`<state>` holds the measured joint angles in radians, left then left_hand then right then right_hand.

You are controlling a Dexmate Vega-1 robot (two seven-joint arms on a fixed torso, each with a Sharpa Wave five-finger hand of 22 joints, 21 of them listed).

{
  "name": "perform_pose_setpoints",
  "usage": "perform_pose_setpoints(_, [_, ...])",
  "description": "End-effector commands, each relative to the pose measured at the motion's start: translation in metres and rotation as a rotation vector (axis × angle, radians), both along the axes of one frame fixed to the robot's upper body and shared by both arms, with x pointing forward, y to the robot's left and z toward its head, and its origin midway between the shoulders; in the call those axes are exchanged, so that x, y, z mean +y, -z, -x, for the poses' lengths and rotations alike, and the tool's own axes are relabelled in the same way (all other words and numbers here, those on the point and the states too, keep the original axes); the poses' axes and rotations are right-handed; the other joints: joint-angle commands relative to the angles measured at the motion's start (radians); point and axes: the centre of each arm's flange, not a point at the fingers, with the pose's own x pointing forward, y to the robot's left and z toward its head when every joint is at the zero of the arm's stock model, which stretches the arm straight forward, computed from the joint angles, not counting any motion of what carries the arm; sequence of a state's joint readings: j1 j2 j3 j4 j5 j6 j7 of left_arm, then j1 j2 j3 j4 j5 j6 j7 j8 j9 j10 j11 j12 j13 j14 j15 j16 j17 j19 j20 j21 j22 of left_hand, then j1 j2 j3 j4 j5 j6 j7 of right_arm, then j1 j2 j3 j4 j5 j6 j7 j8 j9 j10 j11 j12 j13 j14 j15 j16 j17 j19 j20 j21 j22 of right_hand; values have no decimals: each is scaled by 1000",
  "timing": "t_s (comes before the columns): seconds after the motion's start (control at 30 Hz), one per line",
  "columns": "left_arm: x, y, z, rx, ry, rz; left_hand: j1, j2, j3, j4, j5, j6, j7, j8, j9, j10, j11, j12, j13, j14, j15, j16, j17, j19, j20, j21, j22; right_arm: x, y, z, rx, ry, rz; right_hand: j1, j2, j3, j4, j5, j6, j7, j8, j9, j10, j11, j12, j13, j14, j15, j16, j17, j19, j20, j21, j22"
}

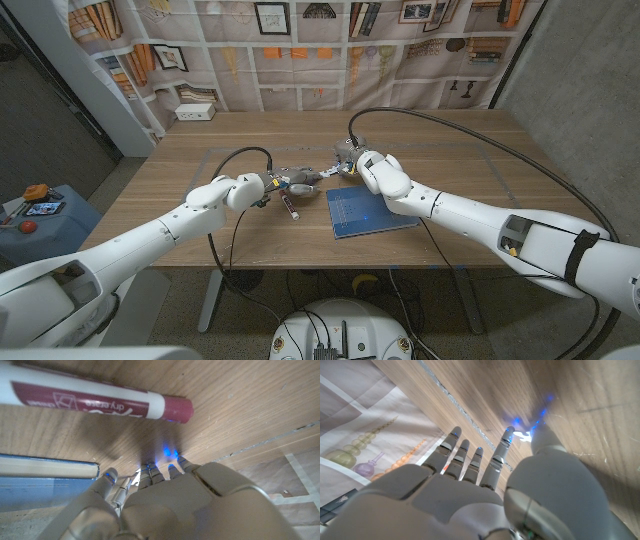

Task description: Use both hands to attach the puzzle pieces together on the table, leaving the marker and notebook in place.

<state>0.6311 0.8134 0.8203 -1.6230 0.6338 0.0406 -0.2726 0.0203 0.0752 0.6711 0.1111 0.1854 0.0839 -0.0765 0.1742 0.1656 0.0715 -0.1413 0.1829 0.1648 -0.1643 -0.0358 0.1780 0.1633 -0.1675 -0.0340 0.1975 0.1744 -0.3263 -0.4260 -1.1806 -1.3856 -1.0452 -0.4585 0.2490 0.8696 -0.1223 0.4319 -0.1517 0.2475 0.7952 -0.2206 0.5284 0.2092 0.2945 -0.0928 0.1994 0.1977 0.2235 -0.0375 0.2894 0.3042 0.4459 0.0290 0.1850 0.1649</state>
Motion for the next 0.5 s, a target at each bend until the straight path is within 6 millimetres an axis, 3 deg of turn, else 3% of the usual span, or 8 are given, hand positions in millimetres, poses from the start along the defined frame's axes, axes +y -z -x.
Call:
perform_pose_setpoints(0.03, [1,-1,2,-4,-3,-1,14,96,6,-1,1,9,7,6,6,29,7,9,7,-25,-46,-1,1,-117,-36,6,2,-1,0,2,4,-3,8,-8,-6,-5,-1,0,-8,-2,-7,0,-7,3,-3,5,-2,9,-4,5,0,1,2,4])
perform_pose_setpoints(0.27, [2,-1,3,-8,-8,2,15,97,8,-3,1,8,8,5,6,28,6,8,7,-24,-46,-1,1,-116,-36,5,2,-3,1,4,19,-6,12,-12,-13,-9,-2,2,-26,-1,-17,-1,-23,8,-8,5,-9,11,-9,5,-3,1,2,4])
perform_pose_setpoints(0.5, [3,1,3,-9,-9,4,16,98,10,-5,1,9,8,5,6,28,8,8,7,-23,-45,-1,1,-115,-36,5,2,-3,0,5,31,-10,13,-23,-29,-20,-3,11,-82,0,-45,-4,-53,16,-12,6,-30,25,-21,5,-15,10,0,5])
